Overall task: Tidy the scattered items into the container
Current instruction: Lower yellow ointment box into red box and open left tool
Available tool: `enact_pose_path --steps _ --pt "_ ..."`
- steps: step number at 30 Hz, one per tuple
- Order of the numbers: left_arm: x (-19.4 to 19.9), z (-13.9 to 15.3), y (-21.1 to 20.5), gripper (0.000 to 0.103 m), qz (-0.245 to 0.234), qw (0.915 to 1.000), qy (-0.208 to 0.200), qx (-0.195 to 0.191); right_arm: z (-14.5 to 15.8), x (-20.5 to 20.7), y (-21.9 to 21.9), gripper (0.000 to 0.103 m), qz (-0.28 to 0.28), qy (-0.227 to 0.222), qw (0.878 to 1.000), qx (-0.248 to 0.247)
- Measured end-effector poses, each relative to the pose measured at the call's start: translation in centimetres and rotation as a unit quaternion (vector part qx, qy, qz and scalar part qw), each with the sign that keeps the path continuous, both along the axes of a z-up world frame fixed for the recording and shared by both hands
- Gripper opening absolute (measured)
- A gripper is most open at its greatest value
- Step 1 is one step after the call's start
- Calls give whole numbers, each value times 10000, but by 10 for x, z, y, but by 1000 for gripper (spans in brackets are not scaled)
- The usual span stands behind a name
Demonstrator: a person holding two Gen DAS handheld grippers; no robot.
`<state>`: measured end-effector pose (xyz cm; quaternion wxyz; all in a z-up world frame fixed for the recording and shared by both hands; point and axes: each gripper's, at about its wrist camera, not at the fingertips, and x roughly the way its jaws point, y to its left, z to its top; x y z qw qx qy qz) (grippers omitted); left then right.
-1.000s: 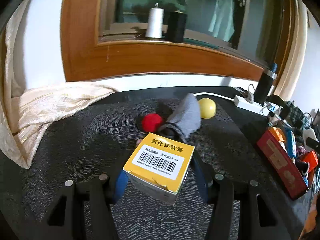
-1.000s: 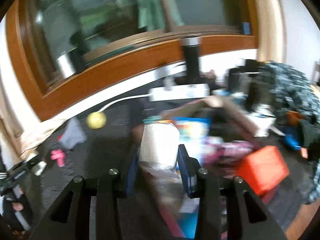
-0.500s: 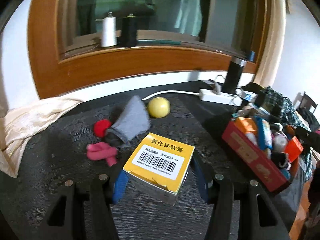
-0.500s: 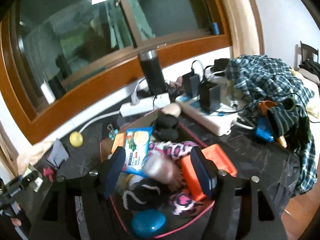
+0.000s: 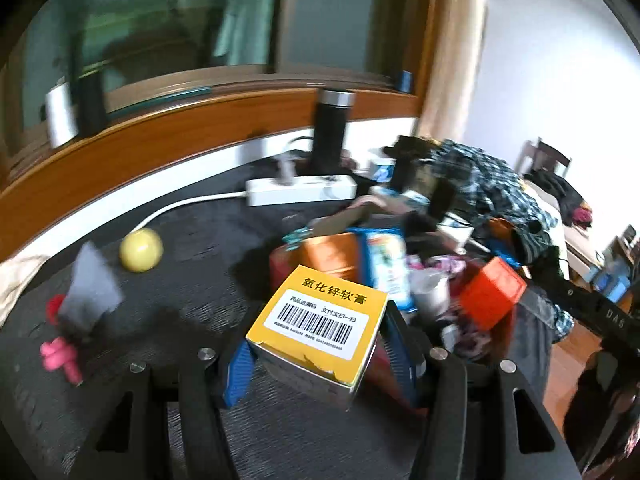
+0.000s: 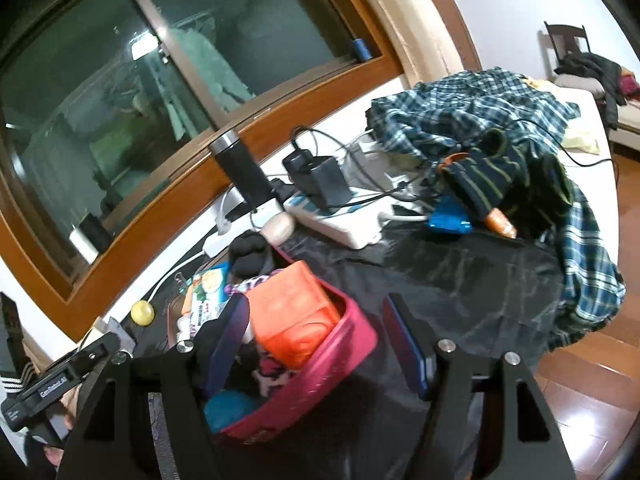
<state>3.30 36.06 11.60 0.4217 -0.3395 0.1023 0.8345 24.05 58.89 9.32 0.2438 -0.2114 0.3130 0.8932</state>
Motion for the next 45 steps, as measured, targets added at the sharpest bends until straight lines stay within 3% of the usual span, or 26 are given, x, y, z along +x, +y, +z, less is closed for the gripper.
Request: enact_pose_path --steps 8,15,16,18,19,32,39,45 --pt "29 1 62 59 -636 9980 -58 -1 -14 23 26 73 -282 141 9991 -268" --pt "47 -16 92 60 -1009 9944 -297 -72 -12 24 27 73 -294 182 9993 -154" --pt "48 -20 95 61 -1075 9936 -347 -98 -12 25 26 73 -294 186 9993 -149" --pt "49 -28 101 74 -1162 9919 -479 -188 -11 25 26 73 -292 195 9993 -138" --pt "49 -31 101 81 -1131 9921 -511 -205 -11 25 25 73 -292 200 9993 -133" --pt "26 -19 52 81 -352 9984 -410 179 -9 20 12 73 -177 192 9996 -71" --pt "24 -24 60 81 -297 9987 -407 75 -8 18 5 73 -99 193 9998 -13" --pt "17 -9 71 81 -165 9998 -48 102 -9 14 -1 73 -8 184 9998 14"
